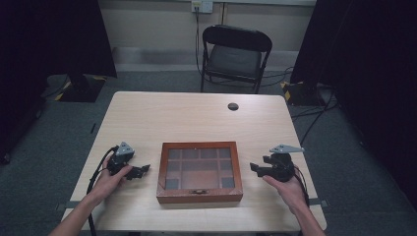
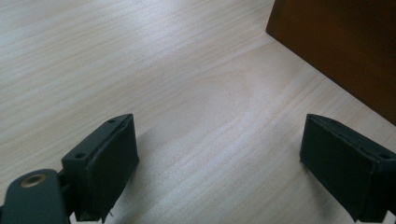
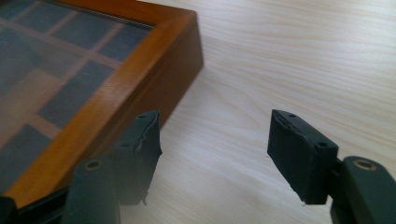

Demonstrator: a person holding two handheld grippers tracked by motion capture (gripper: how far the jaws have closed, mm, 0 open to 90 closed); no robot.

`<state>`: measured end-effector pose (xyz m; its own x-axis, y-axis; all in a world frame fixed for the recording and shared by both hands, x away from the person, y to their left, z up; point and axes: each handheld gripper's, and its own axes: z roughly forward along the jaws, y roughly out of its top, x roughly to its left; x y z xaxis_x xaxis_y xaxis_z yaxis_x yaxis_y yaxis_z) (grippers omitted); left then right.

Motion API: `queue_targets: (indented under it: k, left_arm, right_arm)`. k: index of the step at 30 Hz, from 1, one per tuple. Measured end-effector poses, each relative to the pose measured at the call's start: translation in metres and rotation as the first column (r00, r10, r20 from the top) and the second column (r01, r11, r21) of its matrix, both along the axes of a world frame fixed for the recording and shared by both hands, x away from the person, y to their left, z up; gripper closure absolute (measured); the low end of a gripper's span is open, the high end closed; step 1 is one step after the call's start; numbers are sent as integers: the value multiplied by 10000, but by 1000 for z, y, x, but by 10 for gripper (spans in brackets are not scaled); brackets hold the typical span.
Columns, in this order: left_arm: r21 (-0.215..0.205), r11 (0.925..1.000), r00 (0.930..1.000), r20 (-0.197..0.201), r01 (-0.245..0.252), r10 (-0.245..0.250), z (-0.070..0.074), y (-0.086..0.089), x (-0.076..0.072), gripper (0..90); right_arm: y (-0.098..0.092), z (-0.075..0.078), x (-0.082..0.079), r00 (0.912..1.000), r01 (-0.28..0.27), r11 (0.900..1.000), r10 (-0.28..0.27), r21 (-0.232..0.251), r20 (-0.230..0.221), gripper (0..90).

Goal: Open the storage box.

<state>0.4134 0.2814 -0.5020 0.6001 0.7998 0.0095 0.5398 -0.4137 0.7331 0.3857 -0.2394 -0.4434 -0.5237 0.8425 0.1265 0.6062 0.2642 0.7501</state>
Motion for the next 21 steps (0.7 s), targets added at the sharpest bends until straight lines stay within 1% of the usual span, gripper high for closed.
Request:
queue_targets:
  k: [3,5,7,12,14,15,17,21]
  left_arm:
    - [75,10000,10000,-35,38,-38,0,0,0,101]
    - [46,10000,10000,-30,13,-13,0,0,0,100]
    - [44,10000,10000,-30,13,-13,0,0,0,100]
    - [73,10000,10000,-38,29,-29,0,0,0,100]
    - [21,10000,10000,-27,-45,45,0,-1,0,94]
    - [22,10000,10000,-39,-22,22,0,-2,0,87]
    - [28,10000,10000,-38,-10,10,0,-2,0,86]
    - [16,10000,10000,-45,-26,26,0,-2,0,86]
  right_arm:
    - [5,3,-2,9995,-312,9994,313,173,-17,379]
    - [8,5,-3,9981,-609,9976,613,332,-106,411]
    - [12,7,-5,9969,-764,9959,773,489,-155,425]
    - [21,13,-9,9929,-1180,9912,1185,604,-47,455]
    - [25,16,-10,9903,-1387,9880,1391,684,-20,483]
    - [27,17,-10,9890,-1481,9865,1482,694,39,494]
    - [32,20,-11,9865,-1634,9838,1637,743,19,509]
    - [42,24,-14,9751,-2209,9714,2218,868,-2,535]
